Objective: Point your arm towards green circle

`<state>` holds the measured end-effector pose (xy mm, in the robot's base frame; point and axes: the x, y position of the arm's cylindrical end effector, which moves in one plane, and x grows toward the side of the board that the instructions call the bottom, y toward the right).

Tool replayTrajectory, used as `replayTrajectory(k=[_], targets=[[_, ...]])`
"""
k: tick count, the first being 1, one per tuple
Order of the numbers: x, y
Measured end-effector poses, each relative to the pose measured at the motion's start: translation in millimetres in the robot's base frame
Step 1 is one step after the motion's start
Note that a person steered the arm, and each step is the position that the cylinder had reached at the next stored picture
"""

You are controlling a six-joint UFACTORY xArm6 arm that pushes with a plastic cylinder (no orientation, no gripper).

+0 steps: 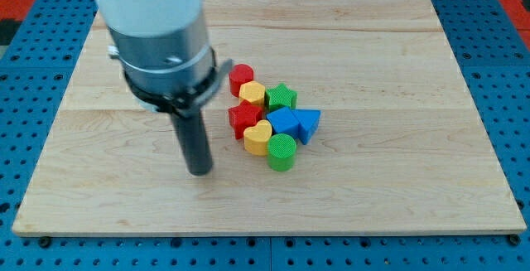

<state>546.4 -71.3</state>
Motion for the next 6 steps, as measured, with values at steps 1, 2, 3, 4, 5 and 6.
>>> replayTrajectory(k=[1, 2, 3, 4, 5, 6], targets=[[2, 36], [10, 78], [16, 114], [5, 91], [8, 76], [10, 76]])
